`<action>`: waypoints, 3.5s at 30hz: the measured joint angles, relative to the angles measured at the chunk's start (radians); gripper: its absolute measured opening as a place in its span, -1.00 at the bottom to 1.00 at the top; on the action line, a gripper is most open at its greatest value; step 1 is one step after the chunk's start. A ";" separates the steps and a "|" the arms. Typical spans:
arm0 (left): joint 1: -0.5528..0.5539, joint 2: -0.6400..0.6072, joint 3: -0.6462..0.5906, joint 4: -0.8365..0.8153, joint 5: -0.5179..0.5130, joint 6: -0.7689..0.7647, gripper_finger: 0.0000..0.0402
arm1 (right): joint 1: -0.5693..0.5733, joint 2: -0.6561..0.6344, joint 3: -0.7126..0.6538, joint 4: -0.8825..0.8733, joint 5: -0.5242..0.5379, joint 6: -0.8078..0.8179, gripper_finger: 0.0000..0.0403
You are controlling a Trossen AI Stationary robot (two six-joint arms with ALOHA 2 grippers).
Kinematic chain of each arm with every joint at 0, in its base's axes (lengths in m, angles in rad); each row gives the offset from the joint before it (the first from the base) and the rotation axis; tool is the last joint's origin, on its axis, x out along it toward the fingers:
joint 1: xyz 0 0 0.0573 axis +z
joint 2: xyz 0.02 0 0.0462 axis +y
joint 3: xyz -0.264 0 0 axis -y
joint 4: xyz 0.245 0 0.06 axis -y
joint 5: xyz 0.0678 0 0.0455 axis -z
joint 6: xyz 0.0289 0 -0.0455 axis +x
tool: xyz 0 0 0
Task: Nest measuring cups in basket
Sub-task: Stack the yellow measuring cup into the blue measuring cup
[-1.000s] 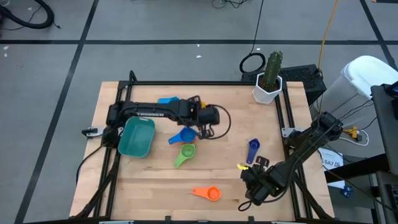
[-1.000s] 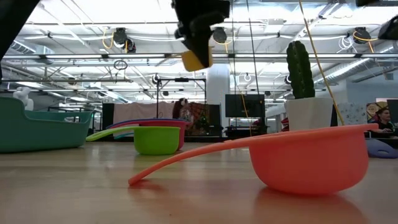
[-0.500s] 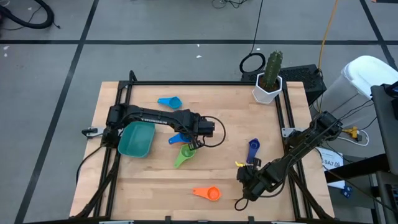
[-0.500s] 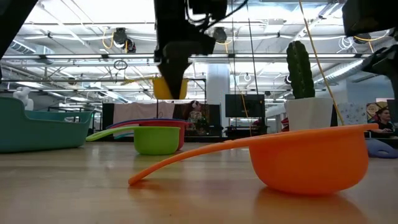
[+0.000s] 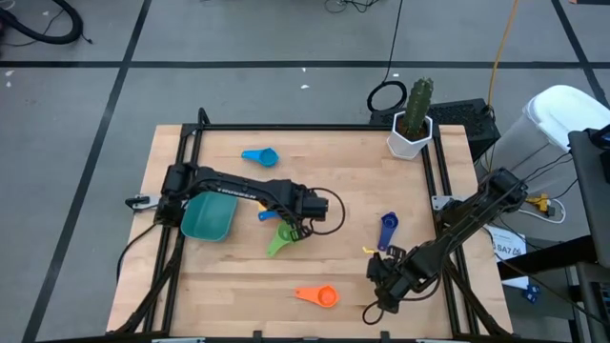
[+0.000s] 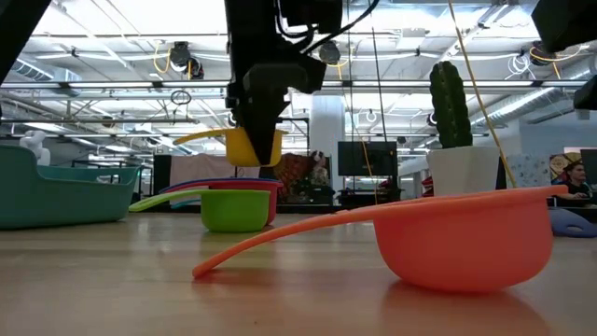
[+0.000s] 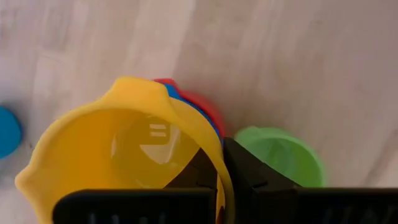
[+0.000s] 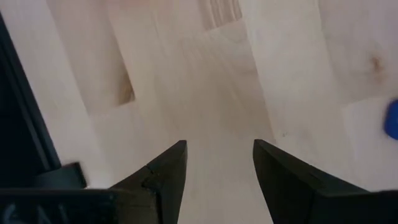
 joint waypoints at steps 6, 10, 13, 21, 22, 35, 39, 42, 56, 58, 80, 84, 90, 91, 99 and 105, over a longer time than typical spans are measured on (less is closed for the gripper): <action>-0.019 0.000 0.000 0.000 -0.004 -0.034 -0.95 | 0.000 -0.031 0.000 -0.011 0.029 -0.019 -0.13; -0.019 0.000 -0.004 0.001 -0.011 -0.051 -0.95 | 0.003 -0.032 0.000 -0.012 0.029 -0.024 -0.13; -0.016 0.000 -0.027 0.001 -0.016 -0.059 -0.95 | 0.012 -0.032 0.000 -0.012 0.030 -0.039 -0.13; -0.003 0.000 -0.137 0.060 -0.015 -0.068 -0.94 | 0.027 -0.032 0.001 -0.017 0.051 -0.070 -0.13; -0.001 -0.001 -0.140 0.064 -0.011 -0.070 -0.93 | 0.027 -0.032 0.001 -0.017 0.053 -0.072 -0.13; 0.015 -0.001 -0.146 0.085 -0.022 -0.031 -0.92 | 0.027 -0.032 0.001 -0.016 0.053 -0.059 -0.13; 0.016 -0.001 -0.142 0.082 -0.026 -0.006 -0.96 | 0.027 -0.032 0.001 -0.016 0.053 -0.038 -0.13; 0.016 -0.001 -0.137 0.082 -0.025 0.002 -0.95 | 0.027 -0.032 0.001 -0.016 0.053 -0.028 -0.13; 0.014 -0.039 -0.134 0.049 -0.026 0.018 -0.96 | 0.027 -0.032 0.001 -0.016 0.053 -0.027 -0.13; 0.014 -0.046 -0.134 0.060 -0.027 0.018 -0.96 | 0.027 -0.032 0.001 -0.016 0.053 -0.032 -0.13; 0.054 -0.061 -0.134 0.128 -0.072 0.102 -0.96 | 0.027 -0.031 0.001 -0.016 0.055 -0.002 -0.13; 0.055 -0.061 -0.135 0.129 -0.071 0.105 -0.96 | 0.027 -0.031 0.001 -0.016 0.054 0.010 -0.13; 0.057 -0.061 -0.198 0.178 -0.071 0.106 -0.90 | 0.042 -0.031 0.001 -0.016 0.050 0.038 -0.13; 0.058 -0.061 -0.212 0.191 -0.070 0.105 -0.86 | 0.046 -0.031 0.001 -0.016 0.050 0.039 -0.13; 0.058 -0.061 -0.238 0.230 -0.058 0.097 -0.43 | 0.056 -0.031 0.001 -0.016 0.049 0.052 -0.13; 0.060 -0.060 -0.227 0.232 -0.019 0.093 -0.29 | 0.056 -0.031 0.001 -0.016 0.049 0.052 -0.13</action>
